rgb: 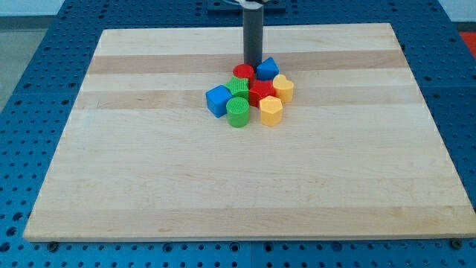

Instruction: Slightly push the blue triangle left to the red circle

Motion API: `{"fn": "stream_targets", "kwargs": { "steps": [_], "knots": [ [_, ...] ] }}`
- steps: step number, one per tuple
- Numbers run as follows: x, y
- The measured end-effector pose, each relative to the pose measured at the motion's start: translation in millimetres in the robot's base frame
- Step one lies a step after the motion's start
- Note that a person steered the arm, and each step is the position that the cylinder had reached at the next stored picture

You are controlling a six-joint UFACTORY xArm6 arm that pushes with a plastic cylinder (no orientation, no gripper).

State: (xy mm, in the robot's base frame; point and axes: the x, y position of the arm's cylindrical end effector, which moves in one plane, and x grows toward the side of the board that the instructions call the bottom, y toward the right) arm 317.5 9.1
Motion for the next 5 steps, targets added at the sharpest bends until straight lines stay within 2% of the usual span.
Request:
{"fn": "stream_targets", "kwargs": {
  "steps": [2,4,5],
  "knots": [
    [-38,4],
    [-38,57],
    [-31,57]
  ]
}}
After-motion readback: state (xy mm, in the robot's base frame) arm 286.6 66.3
